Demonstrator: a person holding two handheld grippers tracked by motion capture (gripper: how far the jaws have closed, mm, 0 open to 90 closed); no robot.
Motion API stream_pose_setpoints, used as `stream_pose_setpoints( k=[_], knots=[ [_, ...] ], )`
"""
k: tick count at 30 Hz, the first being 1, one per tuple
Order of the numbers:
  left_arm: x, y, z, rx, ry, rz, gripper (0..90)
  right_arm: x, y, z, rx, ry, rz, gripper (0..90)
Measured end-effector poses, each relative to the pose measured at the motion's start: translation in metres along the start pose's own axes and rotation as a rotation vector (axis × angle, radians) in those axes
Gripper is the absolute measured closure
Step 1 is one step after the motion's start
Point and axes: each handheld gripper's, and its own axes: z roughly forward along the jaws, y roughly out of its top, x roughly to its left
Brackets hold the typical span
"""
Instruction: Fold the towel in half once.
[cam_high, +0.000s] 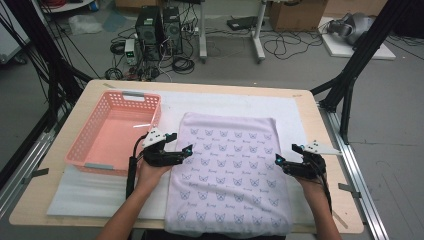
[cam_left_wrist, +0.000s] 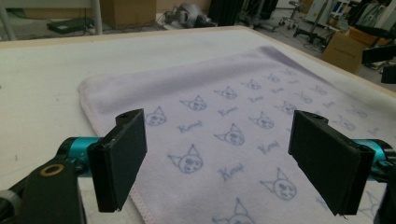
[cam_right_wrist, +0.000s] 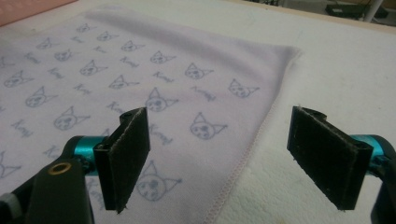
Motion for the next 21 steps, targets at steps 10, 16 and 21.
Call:
stream_pose_setpoints(
  k=[10,16,21],
  knots=[
    [0.009,-0.004,0.008,0.12,0.059,-0.03,25.0,-0.003,0.0,0.019,0.089,0.004,0.026,19.8],
    [0.01,0.001,0.013,0.137,0.081,-0.038,25.0,-0.009,0.002,0.026,0.122,0.003,0.05,19.7],
    [0.011,0.006,0.027,0.156,0.109,-0.039,24.4,-0.012,0.009,0.035,0.167,-0.007,0.039,19.8]
  ],
)
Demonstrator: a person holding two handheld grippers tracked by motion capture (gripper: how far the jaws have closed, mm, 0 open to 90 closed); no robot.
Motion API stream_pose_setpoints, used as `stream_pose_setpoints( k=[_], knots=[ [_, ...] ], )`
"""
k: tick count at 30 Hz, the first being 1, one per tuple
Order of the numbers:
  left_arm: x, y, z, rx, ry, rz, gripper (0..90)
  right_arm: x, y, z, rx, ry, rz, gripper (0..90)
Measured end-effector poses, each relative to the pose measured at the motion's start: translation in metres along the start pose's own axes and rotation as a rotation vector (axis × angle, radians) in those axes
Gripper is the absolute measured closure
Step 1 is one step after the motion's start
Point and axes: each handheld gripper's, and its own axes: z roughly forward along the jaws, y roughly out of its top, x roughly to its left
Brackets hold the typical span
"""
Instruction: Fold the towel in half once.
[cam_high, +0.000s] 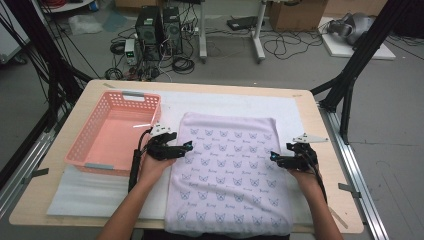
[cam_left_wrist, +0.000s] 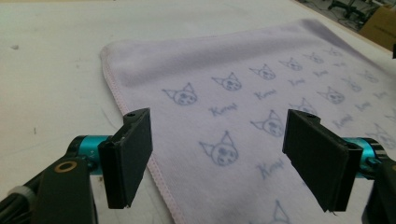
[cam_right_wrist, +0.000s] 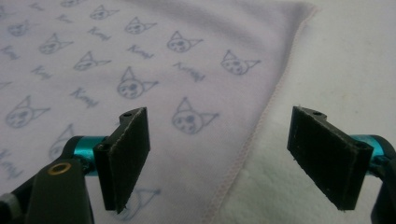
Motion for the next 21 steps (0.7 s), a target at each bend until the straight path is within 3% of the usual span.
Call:
stream_pose_setpoints(
  k=[4,8,12,14,17,19,21],
  knots=[
    [0.001,0.006,0.012,0.055,0.057,0.009,26.5,-0.003,0.012,0.01,0.03,-0.022,-0.001,19.8],
    [0.004,0.006,0.021,0.075,0.099,0.022,26.2,-0.007,0.023,0.023,0.078,-0.042,0.005,20.2],
    [0.007,0.004,0.03,0.141,0.116,-0.003,30.6,-0.008,0.026,0.033,0.123,-0.064,0.02,25.3],
    [0.008,0.005,0.031,0.148,0.132,-0.007,35.1,-0.009,0.026,0.038,0.147,-0.072,0.02,31.0],
    [0.007,0.004,0.029,0.165,0.163,0.057,48.4,-0.008,0.026,0.039,0.154,-0.093,0.025,35.8],
    [0.007,0.005,0.028,0.167,0.171,0.062,53.2,-0.008,0.026,0.038,0.149,-0.098,0.031,47.0],
    [0.009,0.005,0.027,0.163,0.164,0.055,63.8,-0.008,0.026,0.036,0.151,-0.091,0.035,58.1]
  ],
)
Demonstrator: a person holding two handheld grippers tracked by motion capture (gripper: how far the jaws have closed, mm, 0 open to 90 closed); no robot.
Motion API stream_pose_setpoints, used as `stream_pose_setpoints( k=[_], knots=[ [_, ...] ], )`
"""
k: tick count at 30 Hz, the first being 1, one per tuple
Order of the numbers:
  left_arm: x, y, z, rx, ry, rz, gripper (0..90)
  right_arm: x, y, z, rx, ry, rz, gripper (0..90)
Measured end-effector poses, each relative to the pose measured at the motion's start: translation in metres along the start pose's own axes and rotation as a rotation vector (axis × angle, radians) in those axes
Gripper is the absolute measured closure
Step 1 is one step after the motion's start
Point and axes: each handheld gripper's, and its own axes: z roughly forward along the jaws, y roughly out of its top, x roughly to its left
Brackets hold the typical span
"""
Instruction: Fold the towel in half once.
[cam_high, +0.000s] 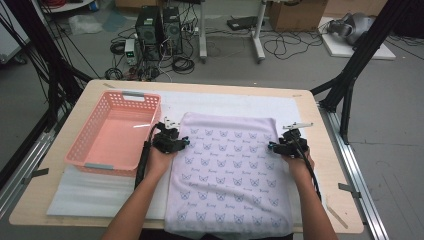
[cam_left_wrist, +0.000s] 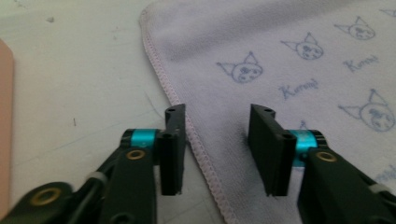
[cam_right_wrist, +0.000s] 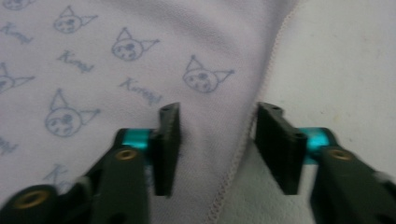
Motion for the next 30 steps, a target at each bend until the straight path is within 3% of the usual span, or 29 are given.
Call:
stream_pose_setpoints(
  k=[2,4,5,8,10,12,15,20,30],
  knots=[
    [0.002,-0.001,0.0,-0.004,-0.048,-0.033,82.4,0.001,0.0,0.0,-0.001,0.015,-0.001,70.7],
    [0.001,-0.001,0.0,-0.005,-0.045,-0.013,83.9,0.003,0.0,0.0,-0.001,0.033,-0.008,82.2],
    [0.001,0.0,-0.001,-0.008,-0.041,-0.012,84.4,0.005,0.0,0.0,-0.001,0.028,-0.016,82.9],
    [0.003,0.003,-0.006,-0.054,-0.04,-0.049,85.4,0.008,0.001,-0.003,-0.008,-0.021,-0.049,87.0],
    [0.005,0.007,-0.012,-0.117,-0.04,-0.082,85.9,0.004,0.003,-0.009,-0.054,-0.056,-0.043,87.2],
    [0.006,0.014,-0.017,-0.157,-0.041,-0.091,86.1,-0.004,0.006,-0.019,-0.125,-0.048,0.014,87.4],
    [0.005,0.02,-0.022,-0.209,-0.051,-0.101,86.1,-0.008,0.011,-0.029,-0.165,-0.049,0.025,87.4],
    [0.008,0.016,-0.027,-0.164,-0.105,-0.119,86.0,-0.006,0.008,-0.032,-0.159,-0.003,0.028,87.0],
    [-0.003,0.002,-0.066,-0.223,-0.202,-0.066,85.7,0.012,-0.018,-0.067,-0.219,0.072,-0.022,86.8]
  ],
)
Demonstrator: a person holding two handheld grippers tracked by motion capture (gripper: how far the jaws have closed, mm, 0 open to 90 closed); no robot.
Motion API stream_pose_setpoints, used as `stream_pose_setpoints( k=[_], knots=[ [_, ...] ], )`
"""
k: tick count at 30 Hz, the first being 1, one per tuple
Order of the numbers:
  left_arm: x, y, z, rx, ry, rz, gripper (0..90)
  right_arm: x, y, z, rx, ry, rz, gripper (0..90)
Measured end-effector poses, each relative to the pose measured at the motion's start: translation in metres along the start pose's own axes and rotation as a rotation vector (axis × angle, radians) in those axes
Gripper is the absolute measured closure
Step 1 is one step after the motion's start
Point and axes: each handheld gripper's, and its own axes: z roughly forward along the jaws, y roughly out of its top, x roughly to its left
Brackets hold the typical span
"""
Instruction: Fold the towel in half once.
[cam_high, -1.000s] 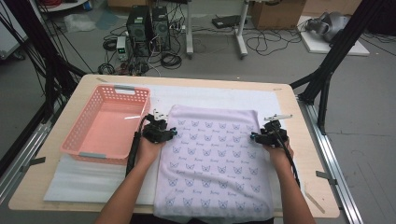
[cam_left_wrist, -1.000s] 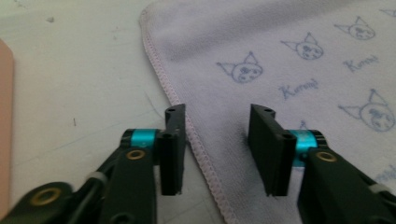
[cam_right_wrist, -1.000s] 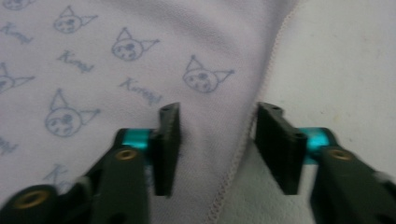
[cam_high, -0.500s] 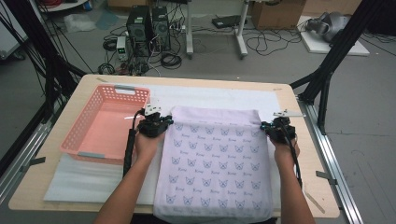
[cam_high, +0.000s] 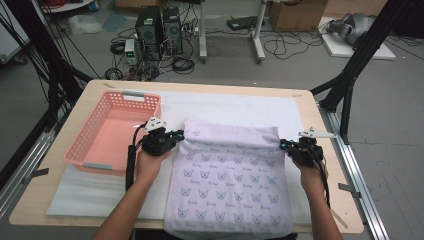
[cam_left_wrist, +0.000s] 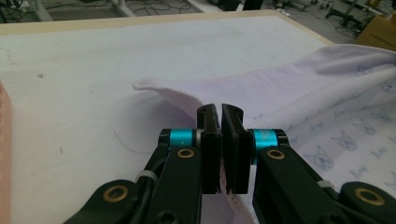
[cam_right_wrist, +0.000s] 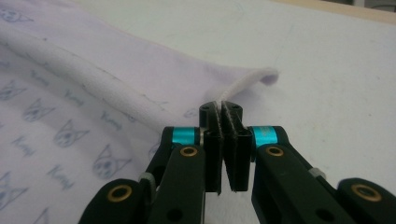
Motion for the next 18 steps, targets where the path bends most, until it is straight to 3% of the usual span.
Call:
stream_pose_setpoints(
  k=[1,4,8,16,18],
  knots=[
    [-0.002,-0.002,-0.004,-0.01,-0.007,-0.002,85.7,0.003,-0.002,-0.005,-0.007,0.005,-0.004,86.8],
    [-0.01,-0.008,-0.013,0.006,-0.013,0.053,85.5,0.008,-0.009,-0.017,-0.015,0.015,-0.021,86.8],
    [-0.021,-0.017,-0.02,0.013,-0.033,0.092,85.3,0.015,-0.017,-0.031,-0.006,0.025,-0.041,86.5],
    [-0.035,-0.038,-0.035,0.065,-0.067,0.14,84.8,0.029,-0.04,-0.049,0.045,0.079,-0.043,86.5],
    [-0.036,-0.043,-0.039,0.08,-0.068,0.154,84.0,0.031,-0.047,-0.05,0.066,0.074,-0.041,85.6]
  ],
)
